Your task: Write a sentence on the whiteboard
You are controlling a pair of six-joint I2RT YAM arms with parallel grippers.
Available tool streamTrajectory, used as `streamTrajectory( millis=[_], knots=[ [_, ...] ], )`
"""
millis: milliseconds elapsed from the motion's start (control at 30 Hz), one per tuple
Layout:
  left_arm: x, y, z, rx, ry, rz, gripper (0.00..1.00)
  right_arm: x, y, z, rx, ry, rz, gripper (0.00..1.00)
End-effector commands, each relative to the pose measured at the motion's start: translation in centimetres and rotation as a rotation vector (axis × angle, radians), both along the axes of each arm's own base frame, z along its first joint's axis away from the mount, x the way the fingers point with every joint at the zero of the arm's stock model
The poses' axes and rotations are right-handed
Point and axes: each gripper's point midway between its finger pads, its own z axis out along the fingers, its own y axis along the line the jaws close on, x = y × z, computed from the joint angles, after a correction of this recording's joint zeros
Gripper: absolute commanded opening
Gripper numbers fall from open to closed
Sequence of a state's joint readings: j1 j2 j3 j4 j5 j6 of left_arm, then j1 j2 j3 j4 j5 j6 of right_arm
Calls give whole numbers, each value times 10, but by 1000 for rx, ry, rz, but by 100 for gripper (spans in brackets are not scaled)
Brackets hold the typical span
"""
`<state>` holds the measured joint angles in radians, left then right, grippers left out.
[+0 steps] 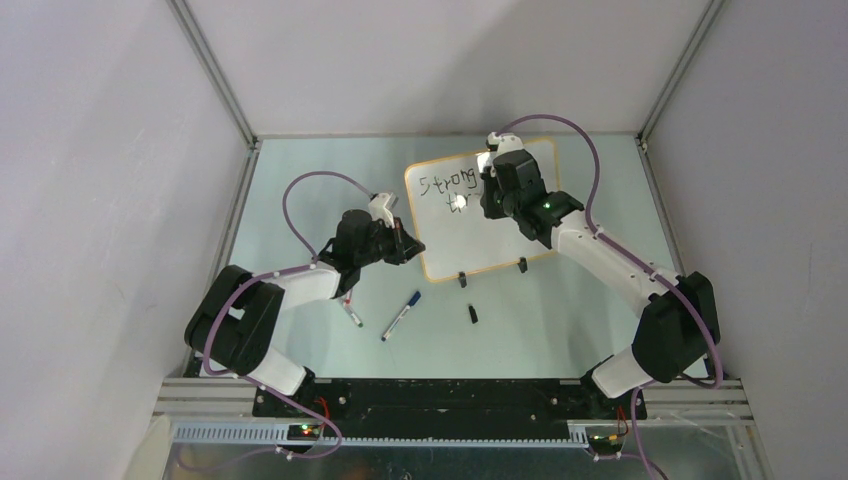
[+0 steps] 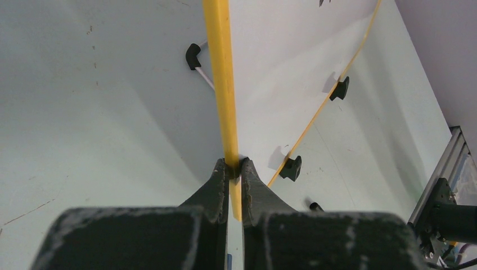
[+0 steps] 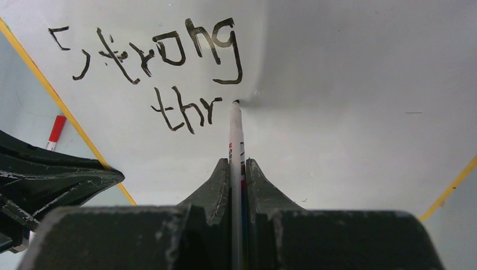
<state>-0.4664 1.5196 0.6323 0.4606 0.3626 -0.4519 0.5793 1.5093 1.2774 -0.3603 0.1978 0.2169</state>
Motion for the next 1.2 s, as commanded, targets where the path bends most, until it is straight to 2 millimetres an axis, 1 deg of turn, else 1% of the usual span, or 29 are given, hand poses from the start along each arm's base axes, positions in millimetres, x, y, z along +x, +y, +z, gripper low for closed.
streamTrajectory(
  millis=[0,267,667,967,1167],
  knots=[
    [2,-2,7,40,-42,-11,0,4,7,6,28,-13,13,0],
    [2,-2,7,39,-43,-13,0,0,5,-1,14,15,20,0],
    [2,-2,8,39,-43,-12,0,-5,-3,-11,-31,50,6,0],
    [2,-3,7,39,-43,-14,0,0,-15,-6,-61,20,-53,0],
    [2,-3,8,40,-44,-12,0,4,-16,0,-49,-6,-71,0]
  ],
)
